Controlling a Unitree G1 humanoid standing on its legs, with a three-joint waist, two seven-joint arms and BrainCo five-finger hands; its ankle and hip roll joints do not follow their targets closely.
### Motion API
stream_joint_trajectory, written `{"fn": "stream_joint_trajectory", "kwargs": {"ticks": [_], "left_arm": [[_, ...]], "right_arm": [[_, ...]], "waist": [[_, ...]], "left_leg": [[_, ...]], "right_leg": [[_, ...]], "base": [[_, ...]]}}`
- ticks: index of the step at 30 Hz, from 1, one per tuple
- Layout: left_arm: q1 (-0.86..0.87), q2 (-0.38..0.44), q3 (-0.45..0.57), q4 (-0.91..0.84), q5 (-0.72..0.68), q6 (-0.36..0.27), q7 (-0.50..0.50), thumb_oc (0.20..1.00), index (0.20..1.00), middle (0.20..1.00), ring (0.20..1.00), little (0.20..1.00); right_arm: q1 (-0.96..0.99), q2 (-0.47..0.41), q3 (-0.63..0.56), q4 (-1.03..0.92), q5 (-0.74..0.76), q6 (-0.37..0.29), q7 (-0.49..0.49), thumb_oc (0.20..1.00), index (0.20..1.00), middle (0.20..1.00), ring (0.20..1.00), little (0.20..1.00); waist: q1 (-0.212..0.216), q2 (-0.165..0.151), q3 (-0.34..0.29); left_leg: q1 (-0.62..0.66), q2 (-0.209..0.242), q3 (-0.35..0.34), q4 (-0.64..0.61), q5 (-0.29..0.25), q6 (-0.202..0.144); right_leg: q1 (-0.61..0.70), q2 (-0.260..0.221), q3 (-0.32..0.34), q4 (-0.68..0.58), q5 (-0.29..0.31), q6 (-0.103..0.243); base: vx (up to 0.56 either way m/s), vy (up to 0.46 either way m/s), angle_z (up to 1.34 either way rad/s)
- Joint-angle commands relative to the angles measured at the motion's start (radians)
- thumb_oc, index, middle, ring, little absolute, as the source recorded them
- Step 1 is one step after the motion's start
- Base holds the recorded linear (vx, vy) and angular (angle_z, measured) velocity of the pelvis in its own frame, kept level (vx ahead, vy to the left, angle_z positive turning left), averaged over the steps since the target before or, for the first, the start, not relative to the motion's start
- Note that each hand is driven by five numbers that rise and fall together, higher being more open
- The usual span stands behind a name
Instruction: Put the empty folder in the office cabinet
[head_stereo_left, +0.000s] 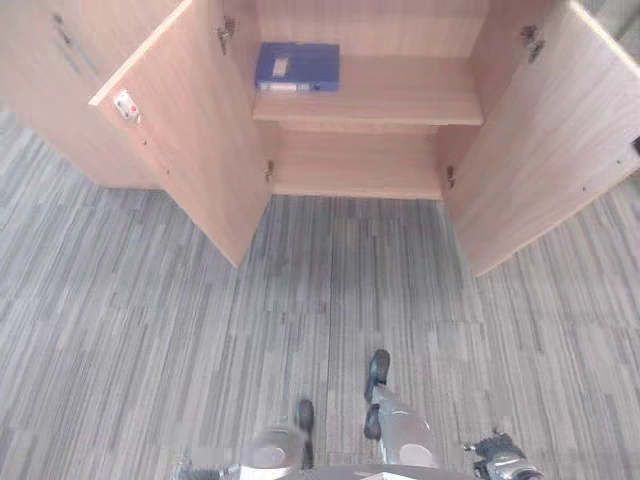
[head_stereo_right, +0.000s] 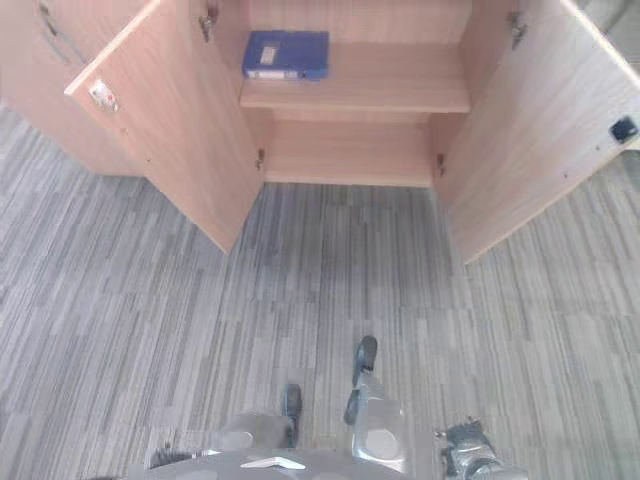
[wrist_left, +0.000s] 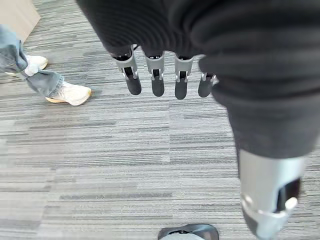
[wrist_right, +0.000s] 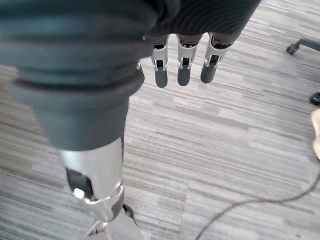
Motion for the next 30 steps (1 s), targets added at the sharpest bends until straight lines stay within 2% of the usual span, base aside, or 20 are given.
{"fn": "stream_joint_trajectory", "kwargs": {"ticks": [1, 4, 5, 8, 9, 12, 13, 14, 15, 16, 17, 18, 20, 21, 22, 23, 24, 25, 27, 30], "left_arm": [[0.012, 0.054, 0.011, -0.005, 0.033, 0.001, 0.01, 1.0, 1.0, 1.0, 1.0, 1.0], [0.016, 0.06, 0.011, -0.005, 0.042, 0.005, 0.001, 1.0, 1.0, 1.0, 1.0, 1.0], [0.012, 0.063, 0.013, -0.01, 0.039, 0.006, 0.001, 1.0, 1.0, 1.0, 1.0, 1.0], [0.011, 0.066, 0.014, -0.017, 0.038, 0.006, 0.002, 1.0, 1.0, 1.0, 1.0, 1.0], [0.0, 0.071, 0.003, -0.034, 0.034, 0.002, 0.008, 1.0, 1.0, 1.0, 1.0, 1.0], [-0.009, 0.079, 0.0, -0.054, 0.029, 0.002, 0.01, 1.0, 1.0, 1.0, 1.0, 1.0], [-0.038, 0.089, -0.017, -0.087, 0.023, 0.0, 0.023, 1.0, 1.0, 1.0, 1.0, 1.0], [-0.039, 0.09, -0.017, -0.087, 0.023, 0.0, 0.023, 1.0, 1.0, 1.0, 1.0, 1.0], [-0.054, 0.095, -0.024, -0.101, 0.017, -0.002, 0.033, 1.0, 1.0, 1.0, 1.0, 1.0], [-0.055, 0.096, -0.024, -0.101, 0.017, -0.002, 0.033, 1.0, 1.0, 1.0, 1.0, 1.0], [-0.057, 0.095, -0.025, -0.107, 0.012, -0.005, 0.039, 1.0, 1.0, 1.0, 1.0, 1.0], [-0.06, 0.093, -0.026, -0.116, 0.001, -0.01, 0.046, 1.0, 1.0, 1.0, 1.0, 1.0], [-0.057, 0.093, -0.025, -0.113, 0.004, -0.01, 0.048, 1.0, 1.0, 1.0, 1.0, 1.0], [-0.054, 0.092, -0.024, -0.109, 0.005, -0.01, 0.05, 1.0, 1.0, 1.0, 1.0, 1.0], [-0.042, 0.09, -0.017, -0.096, -0.006, -0.012, 0.048, 1.0, 1.0, 1.0, 1.0, 1.0], [-0.042, 0.09, -0.017, -0.096, -0.006, -0.012, 0.048, 1.0, 1.0, 1.0, 1.0, 1.0], [-0.036, 0.088, -0.011, -0.086, -0.013, -0.014, 0.048, 1.0, 1.0, 1.0, 1.0, 1.0], [-0.029, 0.084, -0.006, -0.075, -0.019, -0.015, 0.048, 1.0, 1.0, 1.0, 1.0, 1.0], [-0.007, 0.068, 0.012, -0.03, -0.017, -0.01, 0.043, 1.0, 1.0, 1.0, 1.0, 1.0], [0.013, 0.053, 0.026, -0.003, -0.01, -0.004, 0.043, 1.0, 1.0, 1.0, 1.0, 1.0]], "right_arm": [[0.021, -0.007, 0.014, 0.023, 0.028, 0.004, -0.006, 1.0, 1.0, 1.0, 1.0, 1.0], [0.035, -0.012, 0.011, 0.012, 0.029, -0.001, 0.001, 1.0, 1.0, 1.0, 1.0, 1.0], [0.043, -0.017, -0.002, -0.002, 0.049, -0.012, 0.0, 1.0, 1.0, 1.0, 1.0, 1.0], [0.042, -0.017, 0.0, -0.008, 0.056, -0.014, -0.001, 1.0, 1.0, 1.0, 1.0, 1.0], [0.05, -0.02, 0.007, -0.024, 0.067, -0.022, -0.001, 1.0, 1.0, 1.0, 1.0, 1.0], [0.046, -0.024, 0.006, -0.025, 0.077, -0.022, -0.008, 1.0, 1.0, 1.0, 1.0, 1.0], [0.042, -0.035, -0.004, -0.032, 0.109, -0.027, -0.024, 1.0, 1.0, 1.0, 1.0, 1.0], [0.042, -0.035, -0.004, -0.031, 0.109, -0.027, -0.024, 1.0, 1.0, 1.0, 1.0, 1.0], [0.036, -0.044, -0.011, -0.026, 0.123, -0.024, -0.032, 1.0, 1.0, 1.0, 1.0, 1.0], [0.035, -0.044, -0.011, -0.026, 0.123, -0.024, -0.032, 1.0, 1.0, 1.0, 1.0, 1.0], [0.031, -0.047, -0.015, -0.023, 0.131, -0.023, -0.037, 1.0, 1.0, 1.0, 1.0, 1.0], [0.023, -0.048, -0.017, -0.021, 0.144, -0.024, -0.046, 1.0, 1.0, 1.0, 1.0, 1.0], [0.018, -0.048, -0.015, -0.019, 0.144, -0.025, -0.047, 1.0, 1.0, 1.0, 1.0, 1.0], [0.016, -0.048, -0.013, -0.018, 0.143, -0.026, -0.048, 1.0, 1.0, 1.0, 1.0, 1.0], [0.011, -0.048, -0.014, -0.022, 0.148, -0.03, -0.05, 1.0, 1.0, 1.0, 1.0, 1.0], [0.011, -0.048, -0.014, -0.022, 0.148, -0.03, -0.05, 1.0, 1.0, 1.0, 1.0, 1.0], [0.009, -0.047, -0.02, -0.03, 0.154, -0.038, -0.051, 1.0, 1.0, 1.0, 1.0, 1.0], [0.009, -0.049, -0.026, -0.037, 0.157, -0.045, -0.053, 1.0, 1.0, 1.0, 1.0, 1.0], [0.012, -0.049, -0.039, -0.035, 0.141, -0.047, -0.049, 1.0, 1.0, 1.0, 1.0, 1.0], [0.017, -0.041, -0.048, -0.027, 0.116, -0.038, -0.04, 1.0, 1.0, 1.0, 1.0, 1.0]], "waist": [[-0.019, -0.004, -0.03], [-0.033, 0.016, -0.066], [-0.034, 0.03, -0.082], [-0.037, 0.026, -0.088], [-0.039, 0.032, -0.09], [-0.04, 0.024, -0.085], [-0.031, 0.008, -0.044], [-0.034, 0.003, -0.047], [-0.03, -0.018, -0.018], [-0.028, -0.016, -0.017], [-0.019, -0.024, -0.006], [0.001, -0.046, 0.012], [0.01, -0.05, 0.013], [0.02, -0.051, 0.013], [0.047, -0.037, 0.007], [0.046, -0.037, 0.005], [0.06, -0.027, 0.003], [0.068, -0.025, 0.0], [0.087, -0.012, -0.026], [0.103, -0.001, -0.048]], "left_leg": [[0.119, -0.024, -0.055, -0.085, -0.09, -0.039], [0.151, 0.03, -0.06, -0.085, -0.104, -0.067], [0.173, 0.074, -0.059, -0.077, -0.059, -0.095], [0.161, 0.076, -0.062, -0.061, -0.041, -0.102], [0.15, 0.1, -0.061, 0.014, 0.006, -0.128], [0.107, 0.101, -0.049, 0.108, 0.051, -0.144], [-0.009, 0.085, -0.017, 0.35, 0.139, -0.168], [-0.014, 0.08, -0.019, 0.348, 0.143, -0.167], [-0.091, 0.105, 0.045, 0.408, 0.151, -0.149], [-0.092, 0.107, 0.047, 0.414, 0.147, -0.149], [-0.131, 0.11, 0.07, 0.426, 0.122, -0.133], [-0.215, 0.115, 0.106, 0.38, 0.046, -0.101], [-0.245, 0.121, 0.112, 0.322, 0.023, -0.097], [-0.272, 0.13, 0.105, 0.27, 0.039, -0.102], [-0.319, 0.158, 0.063, 0.102, 0.153, -0.135], [-0.319, 0.158, 0.063, 0.097, 0.158, -0.135], [-0.345, 0.174, 0.031, 0.02, 0.23, -0.156], [-0.377, 0.184, 0.013, -0.043, 0.26, -0.173], [-0.398, 0.194, -0.032, -0.085, 0.26, -0.203], [-0.363, 0.168, -0.029, -0.085, 0.282, -0.193]], "right_leg": [[-0.08, -0.012, -0.009, -0.116, 0.183, -0.036], [-0.045, 0.01, -0.026, -0.112, 0.151, -0.06], [-0.024, 0.045, -0.031, -0.103, 0.122, -0.08], [-0.022, 0.047, -0.038, -0.103, 0.112, -0.084], [-0.001, 0.079, -0.048, -0.098, 0.08, -0.104], [0.022, 0.089, -0.05, -0.094, 0.043, -0.124], [0.076, 0.107, -0.03, -0.088, -0.01, -0.158], [0.071, 0.102, -0.032, -0.087, -0.009, -0.157], [0.103, 0.088, -0.021, -0.078, -0.041, -0.166], [0.103, 0.09, -0.02, -0.077, -0.042, -0.166], [0.12, 0.084, -0.013, -0.075, -0.053, -0.167], [0.161, 0.068, 0.006, -0.078, -0.076, -0.155], [0.174, 0.059, 0.013, -0.08, -0.089, -0.144], [0.19, 0.056, 0.018, -0.084, -0.097, -0.138], [0.241, 0.064, 0.039, -0.098, -0.118, -0.127], [0.238, 0.064, 0.038, -0.099, -0.117, -0.127], [0.266, 0.07, 0.053, -0.105, -0.128, -0.121], [0.292, 0.066, 0.069, -0.113, -0.141, -0.114], [0.352, 0.051, 0.119, -0.115, -0.165, -0.086], [0.385, 0.011, 0.141, -0.115, -0.168, -0.059]], "base": [[0.69, -0.279, 0.68], [0.57, -0.247, 0.72], [0.45, -0.196, 0.57], [0.26, -0.144, -0.07], [0.24, -0.156, -0.1], [0.32, -0.221, 0.24], [0.2, -0.182, 0.13], [0.35, -0.273, 0.06], [0.14, -0.086, -0.13], [0.21, -0.104, -0.23], [0.26, -0.02, -0.41], [0.26, -0.02, -0.26], [0.26, 0.052, -0.11], [0.49, 0.206, -0.24], [0.38, 0.171, -0.35], [0.42, 0.213, -0.42], [0.3, 0.159, -0.47], [0.45, 0.235, -0.56], [0.6, 0.398, -0.74], [0.41, 0.373, -1.06]]}}
